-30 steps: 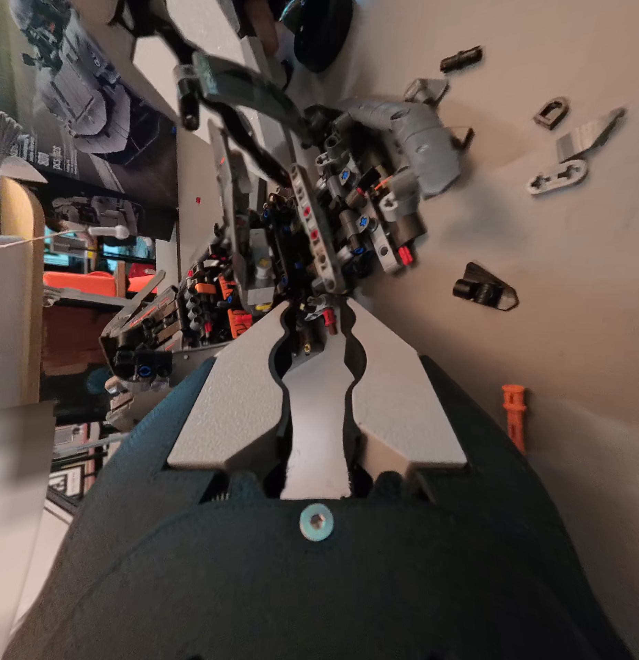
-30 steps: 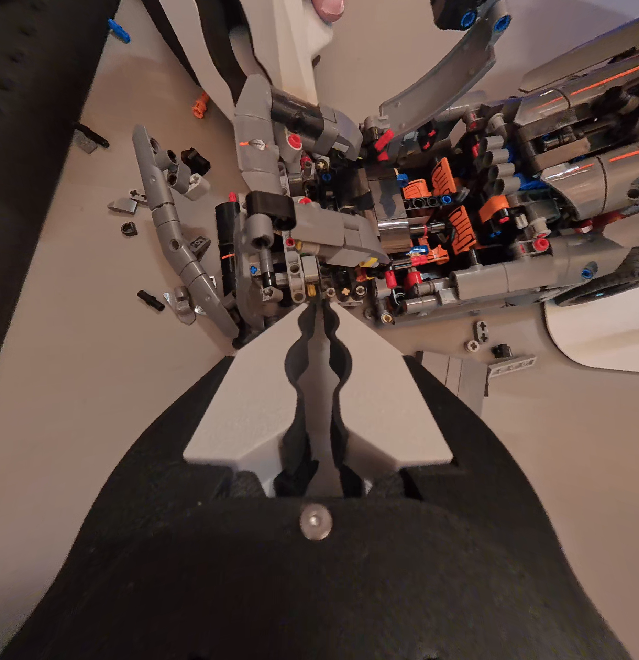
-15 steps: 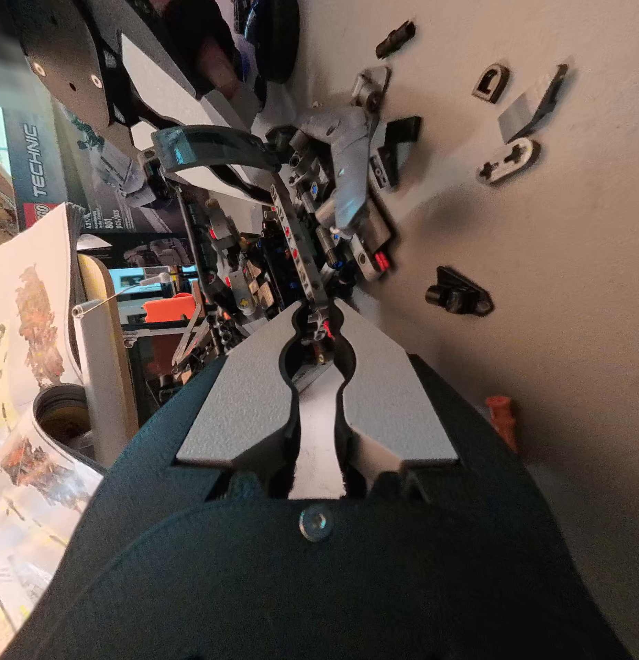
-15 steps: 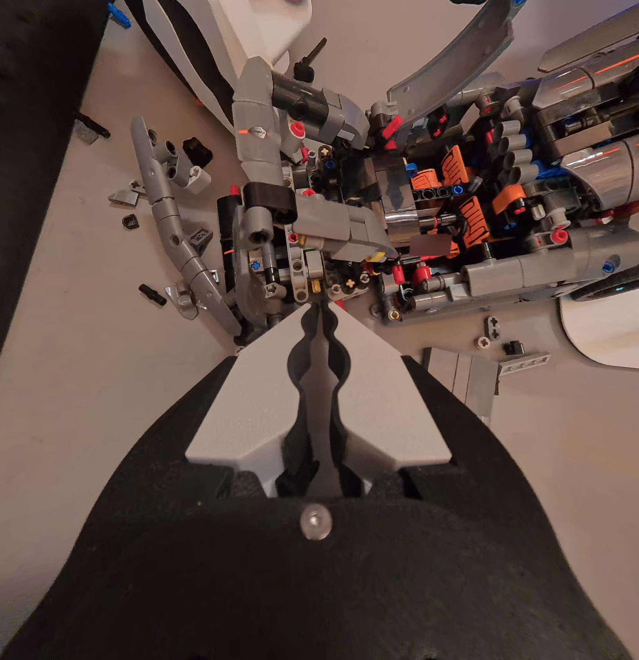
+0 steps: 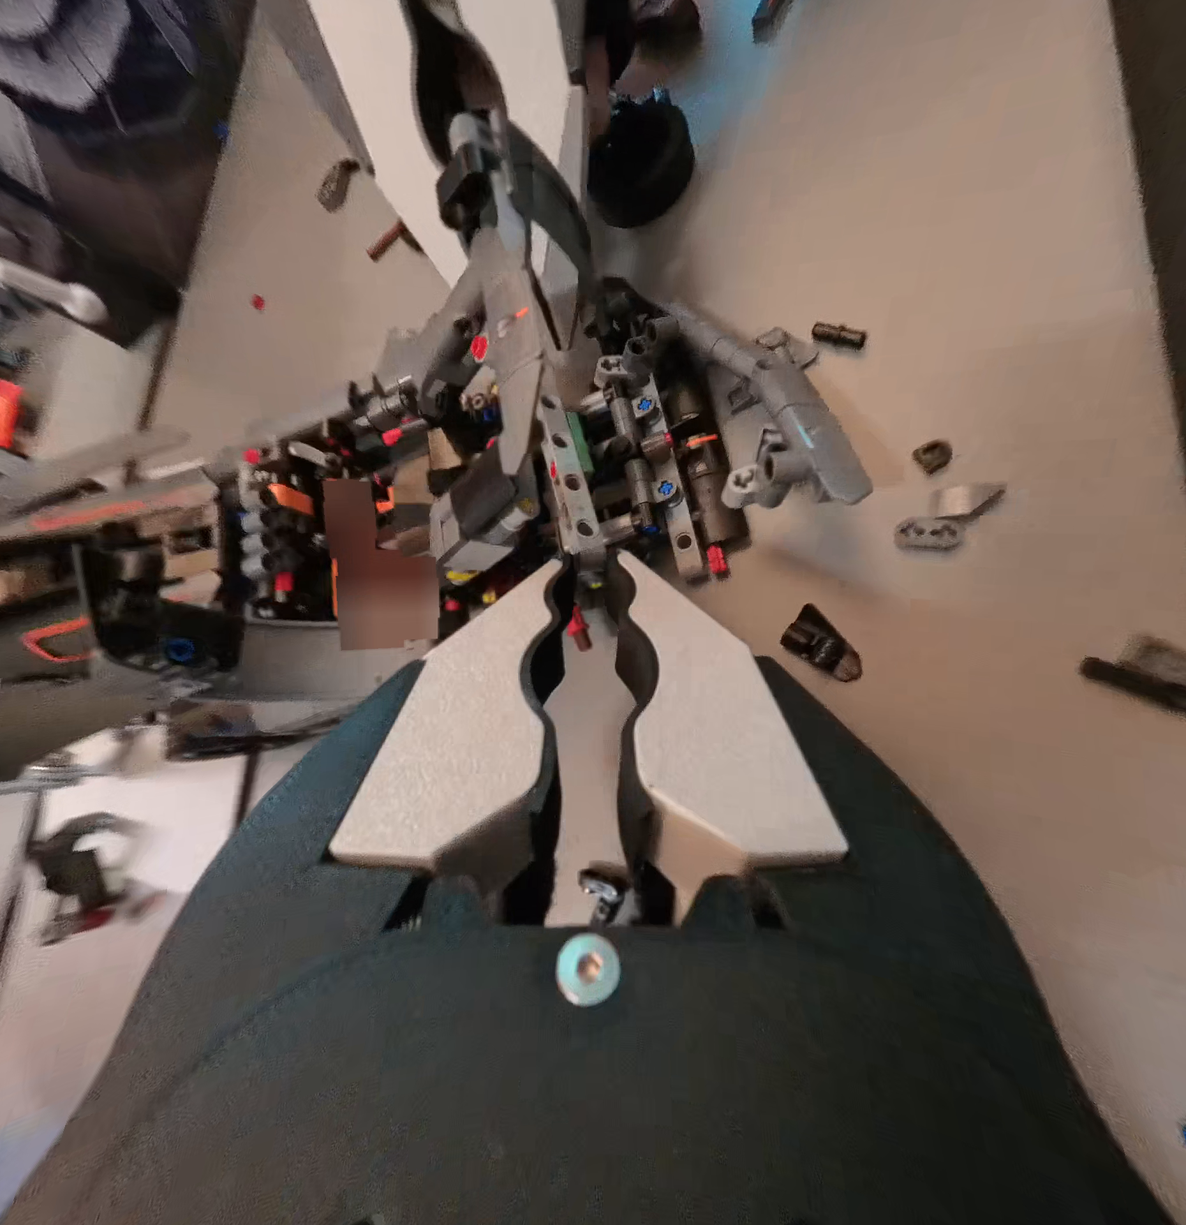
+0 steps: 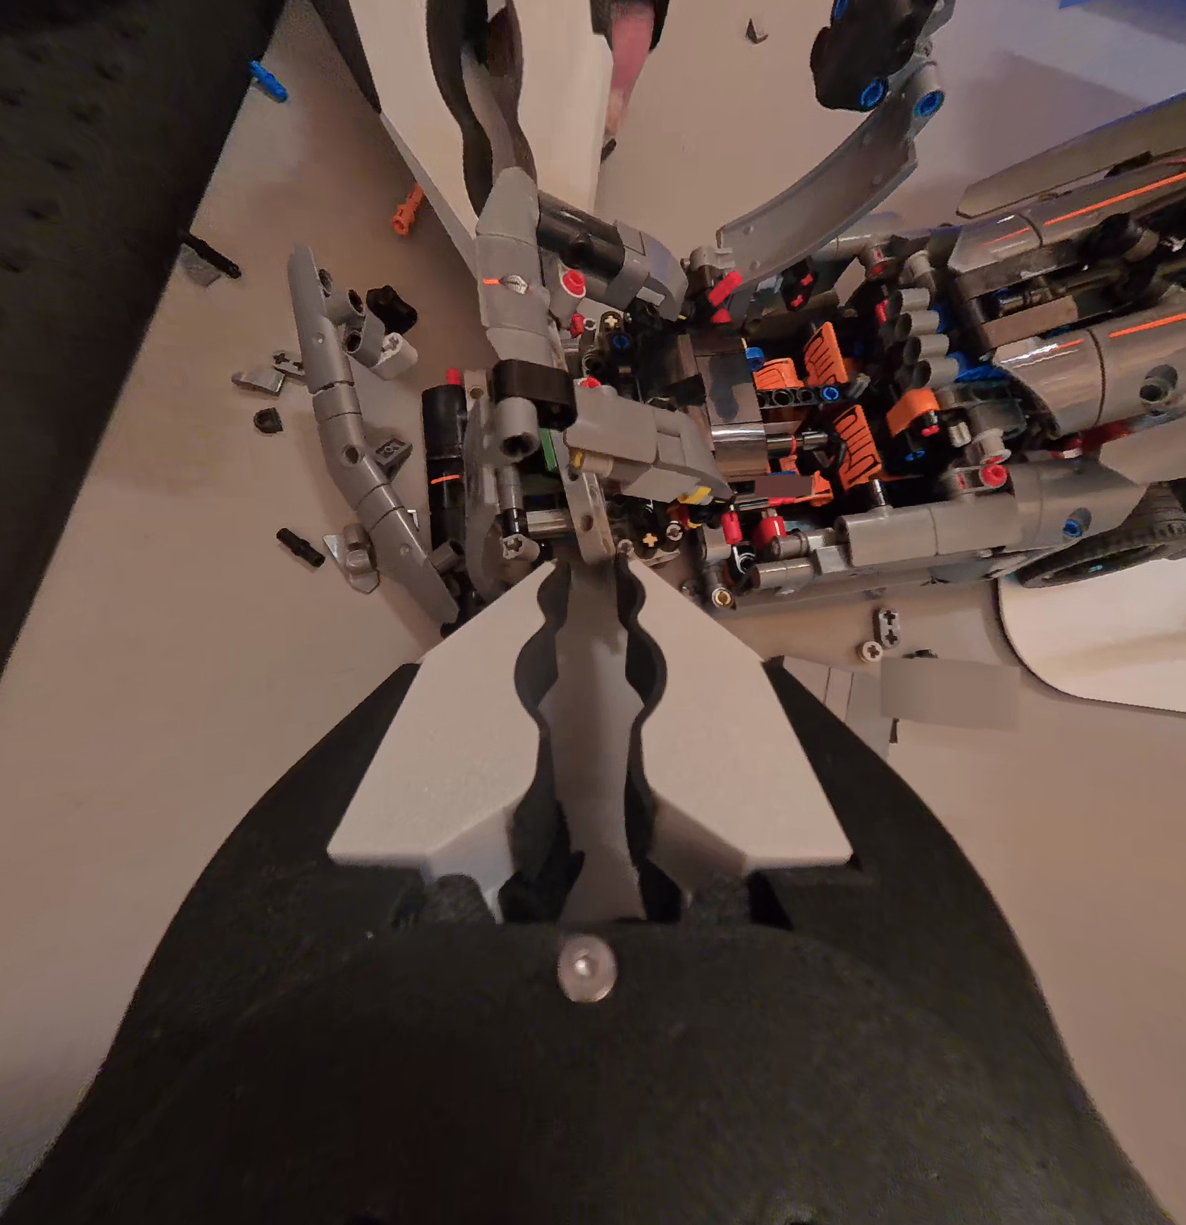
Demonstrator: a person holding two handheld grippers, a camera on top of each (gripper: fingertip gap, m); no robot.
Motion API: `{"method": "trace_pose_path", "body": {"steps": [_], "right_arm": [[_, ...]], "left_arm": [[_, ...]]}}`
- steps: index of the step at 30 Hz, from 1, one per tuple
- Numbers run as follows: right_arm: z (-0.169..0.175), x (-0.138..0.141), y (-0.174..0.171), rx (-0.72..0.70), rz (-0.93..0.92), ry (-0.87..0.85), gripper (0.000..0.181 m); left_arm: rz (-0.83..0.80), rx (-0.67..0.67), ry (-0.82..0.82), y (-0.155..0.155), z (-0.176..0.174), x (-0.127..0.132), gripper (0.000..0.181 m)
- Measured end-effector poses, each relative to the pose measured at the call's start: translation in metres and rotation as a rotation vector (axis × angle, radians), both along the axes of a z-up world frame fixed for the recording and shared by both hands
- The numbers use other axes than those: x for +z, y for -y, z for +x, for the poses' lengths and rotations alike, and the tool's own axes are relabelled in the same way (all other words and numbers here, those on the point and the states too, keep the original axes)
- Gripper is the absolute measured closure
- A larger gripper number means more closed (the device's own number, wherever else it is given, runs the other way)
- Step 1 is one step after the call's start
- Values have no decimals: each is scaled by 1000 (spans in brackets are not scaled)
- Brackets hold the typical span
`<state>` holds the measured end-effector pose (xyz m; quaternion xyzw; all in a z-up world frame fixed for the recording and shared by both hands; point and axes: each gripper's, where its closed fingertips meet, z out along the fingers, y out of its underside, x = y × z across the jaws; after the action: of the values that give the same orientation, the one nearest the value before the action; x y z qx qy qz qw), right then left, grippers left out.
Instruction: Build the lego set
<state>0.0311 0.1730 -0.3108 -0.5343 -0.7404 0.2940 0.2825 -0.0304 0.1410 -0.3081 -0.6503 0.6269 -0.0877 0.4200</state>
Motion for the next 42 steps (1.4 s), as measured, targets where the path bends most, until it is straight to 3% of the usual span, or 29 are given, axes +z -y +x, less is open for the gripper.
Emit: {"method": "trace_pose_path", "body": {"steps": [12, 21, 26, 36, 38, 42], "right_arm": [[-7, -1, 3, 24, 61, -20, 175], [-5, 1, 2, 23, 51, -23, 170], [-5, -1, 3, 24, 27, -13, 175], [-5, -5, 3, 16, -2, 10, 178], [-5, -5, 3, 11, -27, 9, 178], [-5, -5, 2, 4, -54, 11, 177]], "left_arm": [[-554, 85, 279, 7, 3, 0, 175], [-810, 73, 400, 15, 6, 3, 175], [-884, 85, 440, 14, 6, 3, 175], [-725, 78, 336, 12, 1, 1, 166], [-579, 67, 222, 10, -7, -4, 159], [-109, 4, -29, 2, -18, -4, 163]]}}
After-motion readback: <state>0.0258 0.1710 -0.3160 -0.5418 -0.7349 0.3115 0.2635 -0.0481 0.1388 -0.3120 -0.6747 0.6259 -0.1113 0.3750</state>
